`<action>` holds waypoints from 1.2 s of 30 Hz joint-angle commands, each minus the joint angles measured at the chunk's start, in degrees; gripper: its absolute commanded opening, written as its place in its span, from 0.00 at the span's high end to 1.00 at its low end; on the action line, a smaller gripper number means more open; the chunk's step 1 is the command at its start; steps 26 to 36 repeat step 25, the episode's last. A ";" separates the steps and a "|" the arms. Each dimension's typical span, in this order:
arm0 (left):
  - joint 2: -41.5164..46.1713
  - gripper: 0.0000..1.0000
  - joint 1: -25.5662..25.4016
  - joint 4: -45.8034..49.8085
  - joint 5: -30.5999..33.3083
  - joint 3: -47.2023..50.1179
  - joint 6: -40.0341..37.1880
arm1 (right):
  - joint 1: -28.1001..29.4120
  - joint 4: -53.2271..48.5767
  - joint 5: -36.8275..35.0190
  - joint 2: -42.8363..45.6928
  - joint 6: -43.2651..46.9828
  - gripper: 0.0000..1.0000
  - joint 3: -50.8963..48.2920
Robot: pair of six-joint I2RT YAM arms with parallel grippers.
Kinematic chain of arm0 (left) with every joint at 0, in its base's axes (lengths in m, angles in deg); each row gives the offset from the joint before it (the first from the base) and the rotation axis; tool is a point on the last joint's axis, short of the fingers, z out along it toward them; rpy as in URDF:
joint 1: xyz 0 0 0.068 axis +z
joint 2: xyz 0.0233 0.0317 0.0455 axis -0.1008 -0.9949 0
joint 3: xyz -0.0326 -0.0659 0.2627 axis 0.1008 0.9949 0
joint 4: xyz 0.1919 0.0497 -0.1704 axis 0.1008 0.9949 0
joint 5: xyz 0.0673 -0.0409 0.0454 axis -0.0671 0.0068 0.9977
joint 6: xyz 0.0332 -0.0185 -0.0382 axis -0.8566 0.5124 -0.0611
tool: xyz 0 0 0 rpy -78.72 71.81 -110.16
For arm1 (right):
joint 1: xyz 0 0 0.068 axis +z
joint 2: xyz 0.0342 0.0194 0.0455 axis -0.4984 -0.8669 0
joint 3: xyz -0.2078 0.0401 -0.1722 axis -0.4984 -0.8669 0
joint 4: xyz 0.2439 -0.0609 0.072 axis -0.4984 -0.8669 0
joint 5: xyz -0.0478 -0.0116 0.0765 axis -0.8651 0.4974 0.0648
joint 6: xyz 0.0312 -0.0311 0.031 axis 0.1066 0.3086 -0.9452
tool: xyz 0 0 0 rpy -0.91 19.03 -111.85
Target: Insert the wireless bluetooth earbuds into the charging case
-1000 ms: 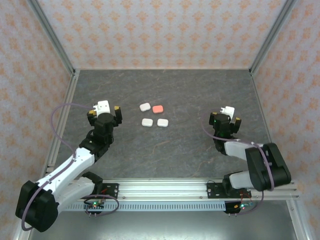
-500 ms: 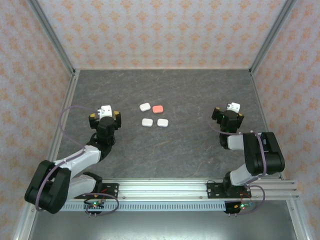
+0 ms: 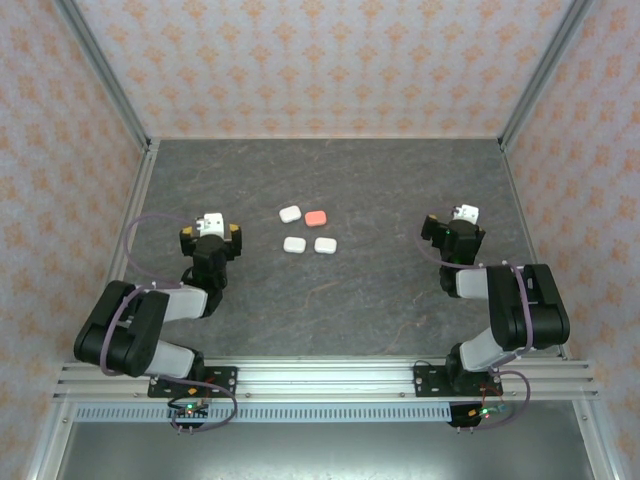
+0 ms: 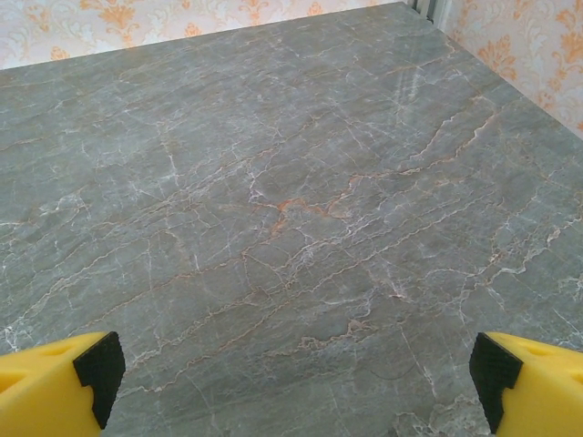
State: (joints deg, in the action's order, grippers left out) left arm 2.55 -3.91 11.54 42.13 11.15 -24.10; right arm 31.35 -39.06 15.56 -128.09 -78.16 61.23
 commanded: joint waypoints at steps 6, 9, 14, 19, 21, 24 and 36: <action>-4.03 0.00 8.90 3.97 -15.13 -6.52 4.70 | -0.04 -0.06 0.40 0.31 -0.69 0.01 0.71; -3.80 0.00 8.20 5.63 -13.89 -7.04 4.40 | -0.02 -0.06 0.41 0.28 -0.74 0.01 0.66; -3.94 0.00 7.16 6.12 -12.61 -7.55 3.63 | -0.05 -0.10 0.41 0.32 -0.73 0.01 0.66; -3.94 0.00 7.19 6.15 -12.76 -7.55 3.63 | -0.03 -0.05 0.41 0.27 -0.74 0.01 0.66; -3.94 0.00 7.24 6.25 -12.76 -7.64 3.69 | 0.00 -0.04 0.41 0.28 -0.73 0.01 0.62; -3.94 0.00 7.24 6.24 -12.69 -7.53 3.63 | -0.01 -0.03 0.38 0.28 -0.72 0.01 0.67; -3.94 0.00 7.24 6.24 -12.69 -7.55 3.64 | -0.05 -0.10 0.41 0.30 -0.74 0.01 0.66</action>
